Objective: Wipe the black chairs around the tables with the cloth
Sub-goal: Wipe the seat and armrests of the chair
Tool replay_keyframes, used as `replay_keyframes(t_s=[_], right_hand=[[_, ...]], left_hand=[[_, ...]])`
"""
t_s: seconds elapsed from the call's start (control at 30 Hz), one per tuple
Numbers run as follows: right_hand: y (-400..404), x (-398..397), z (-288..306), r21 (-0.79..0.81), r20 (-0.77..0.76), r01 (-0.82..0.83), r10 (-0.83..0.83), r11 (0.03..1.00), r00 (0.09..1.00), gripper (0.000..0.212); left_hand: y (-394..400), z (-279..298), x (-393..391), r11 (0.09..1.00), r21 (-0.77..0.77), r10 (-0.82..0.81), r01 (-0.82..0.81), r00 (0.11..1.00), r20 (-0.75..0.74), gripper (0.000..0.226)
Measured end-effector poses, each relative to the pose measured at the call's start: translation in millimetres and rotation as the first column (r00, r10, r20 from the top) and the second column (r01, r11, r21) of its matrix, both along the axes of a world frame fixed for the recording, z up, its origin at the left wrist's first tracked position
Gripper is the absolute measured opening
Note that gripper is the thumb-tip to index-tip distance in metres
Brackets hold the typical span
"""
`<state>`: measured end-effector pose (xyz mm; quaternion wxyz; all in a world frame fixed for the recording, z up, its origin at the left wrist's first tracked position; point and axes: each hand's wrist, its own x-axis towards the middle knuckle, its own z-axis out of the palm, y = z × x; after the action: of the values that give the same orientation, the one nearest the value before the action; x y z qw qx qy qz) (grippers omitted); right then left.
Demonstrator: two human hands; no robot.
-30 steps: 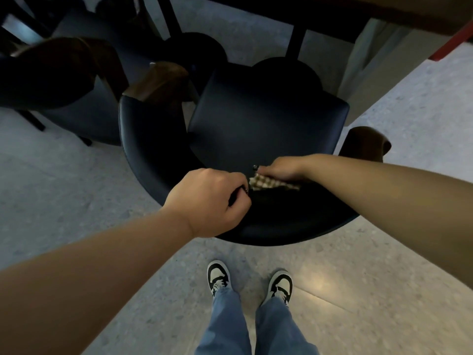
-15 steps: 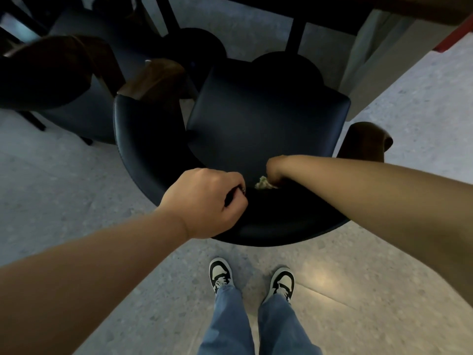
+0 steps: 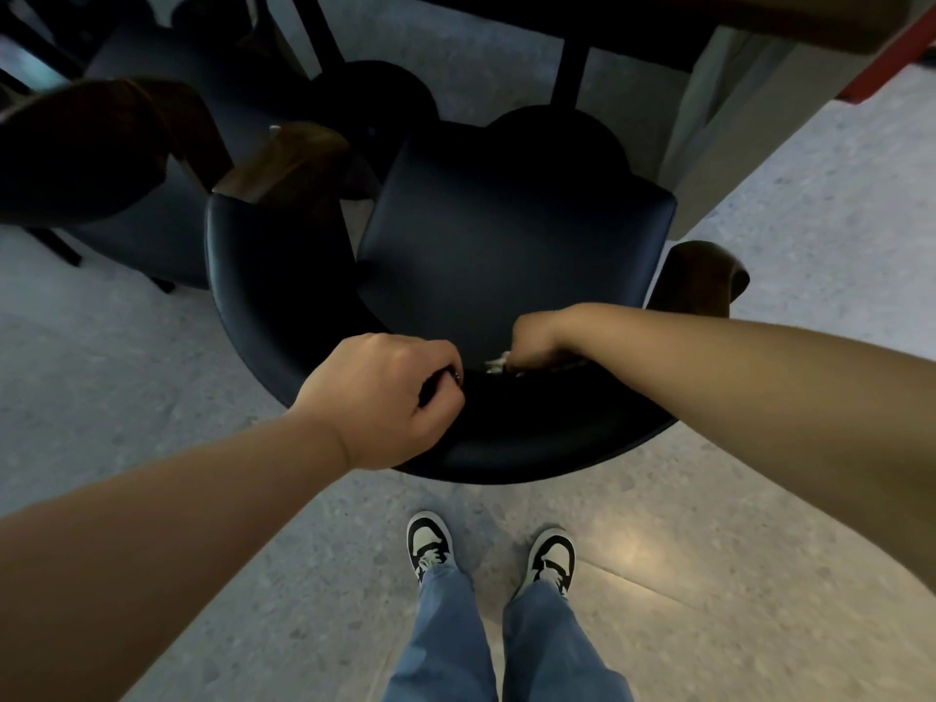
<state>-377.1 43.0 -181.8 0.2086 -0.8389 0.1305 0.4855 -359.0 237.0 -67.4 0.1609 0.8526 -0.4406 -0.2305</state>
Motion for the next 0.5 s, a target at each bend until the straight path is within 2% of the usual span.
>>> replay_keyframes(t_s=[0.1,0.2,0.33,0.5], right_hand=[[-3,-4,15,0.075,0.076,0.081,-0.086,0.994,0.993,0.026],[-5,-17,37,0.127,0.177,0.028,-0.050,0.991,0.983,0.029],[-13,-41,77,0.295,0.273,-0.030,-0.054,0.955,0.960,0.036],[-22,-75,126,0.489,0.205,0.048,-0.168,0.871,0.964,0.043]], left_hand=[[1,-1,1,1.000,-0.006,0.006,-0.007,1.000,-0.002,0.046],[2,-1,1,1.000,-0.011,0.009,-0.009,1.000,-0.008,0.046],[2,-2,2,1.000,-0.011,0.000,0.000,1.000,-0.002,0.047],[4,-5,1,0.999,-0.048,-0.002,0.003,1.000,0.019,0.045]])
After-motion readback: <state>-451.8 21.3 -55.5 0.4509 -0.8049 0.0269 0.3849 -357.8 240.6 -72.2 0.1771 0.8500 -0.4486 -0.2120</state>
